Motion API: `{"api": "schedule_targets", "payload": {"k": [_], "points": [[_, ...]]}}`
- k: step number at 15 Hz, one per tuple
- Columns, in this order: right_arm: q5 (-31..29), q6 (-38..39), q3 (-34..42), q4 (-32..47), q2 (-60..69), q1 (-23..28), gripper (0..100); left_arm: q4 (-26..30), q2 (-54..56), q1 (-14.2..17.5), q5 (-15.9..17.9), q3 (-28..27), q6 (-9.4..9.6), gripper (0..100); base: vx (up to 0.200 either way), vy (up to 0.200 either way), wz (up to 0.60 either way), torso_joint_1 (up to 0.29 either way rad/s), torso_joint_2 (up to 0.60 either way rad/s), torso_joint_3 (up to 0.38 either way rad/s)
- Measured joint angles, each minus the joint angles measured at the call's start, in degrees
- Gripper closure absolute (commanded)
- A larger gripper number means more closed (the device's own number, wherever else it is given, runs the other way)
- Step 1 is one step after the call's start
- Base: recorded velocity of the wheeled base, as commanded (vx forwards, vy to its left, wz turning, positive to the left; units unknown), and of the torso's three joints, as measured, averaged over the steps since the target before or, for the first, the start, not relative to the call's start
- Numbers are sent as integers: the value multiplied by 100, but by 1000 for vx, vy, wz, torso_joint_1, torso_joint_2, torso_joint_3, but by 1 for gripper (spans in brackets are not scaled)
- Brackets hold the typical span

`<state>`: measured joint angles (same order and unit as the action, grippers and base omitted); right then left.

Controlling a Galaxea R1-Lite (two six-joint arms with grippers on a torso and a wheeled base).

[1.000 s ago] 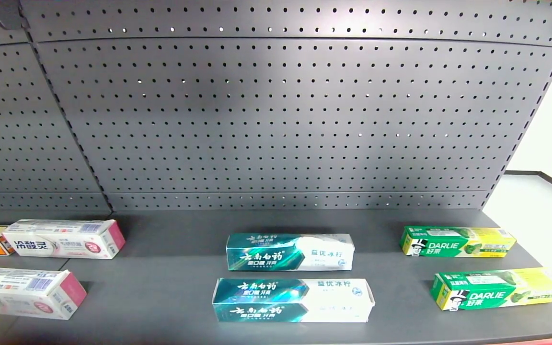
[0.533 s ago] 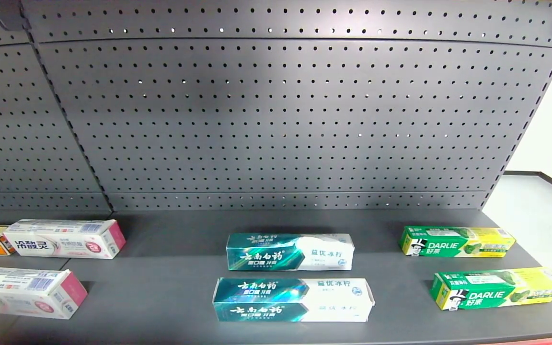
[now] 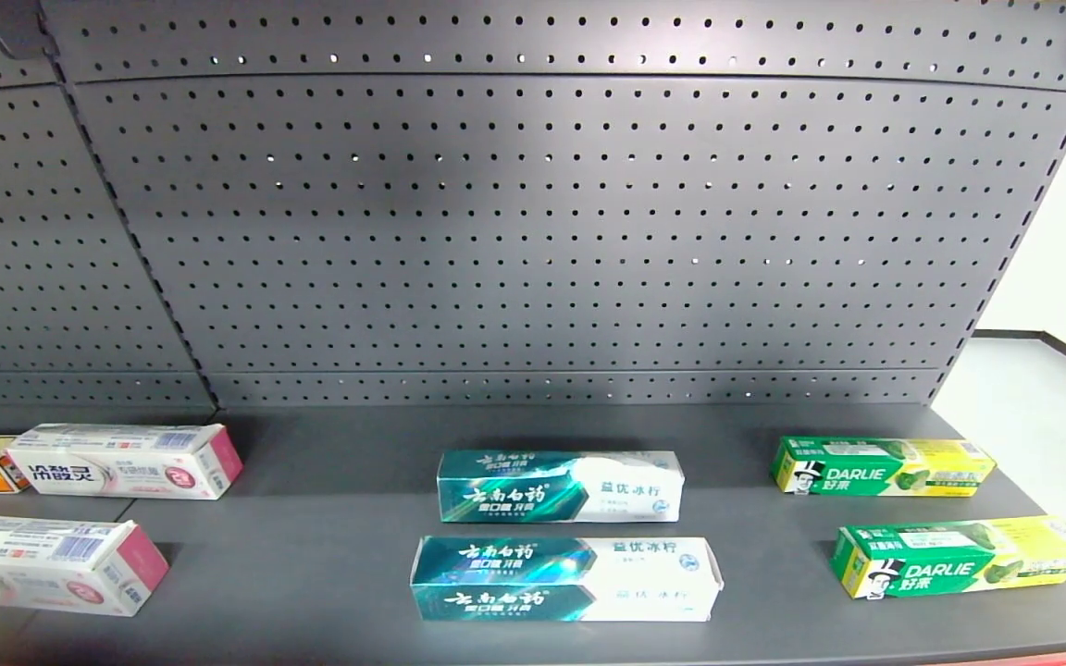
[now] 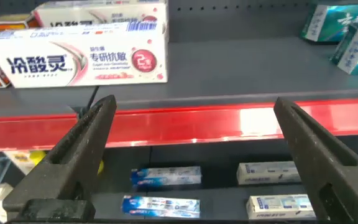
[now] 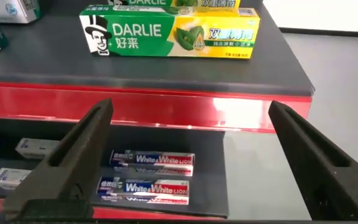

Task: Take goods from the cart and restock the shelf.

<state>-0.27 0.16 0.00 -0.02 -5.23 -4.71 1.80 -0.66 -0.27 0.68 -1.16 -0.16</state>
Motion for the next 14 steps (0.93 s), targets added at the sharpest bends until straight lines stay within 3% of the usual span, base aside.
{"api": "schedule_targets", "payload": {"k": [4,8,10,14], "points": [[-11,0,0,2,2,0,0,-28,-13,38,-52,37,-35,0,0,0,0,0,0,0],[-5,0,0,0,2,-4,0,-77,-2,37,-90,69,59,0,0,0,0,0,0,0],[0,6,0,-2,5,-2,0,-77,-2,32,-68,72,59,0,-200,0,0,-5,2,2],[0,5,0,-11,2,0,0,-77,0,32,-84,72,-13,0,0,0,0,0,0,0]]}}
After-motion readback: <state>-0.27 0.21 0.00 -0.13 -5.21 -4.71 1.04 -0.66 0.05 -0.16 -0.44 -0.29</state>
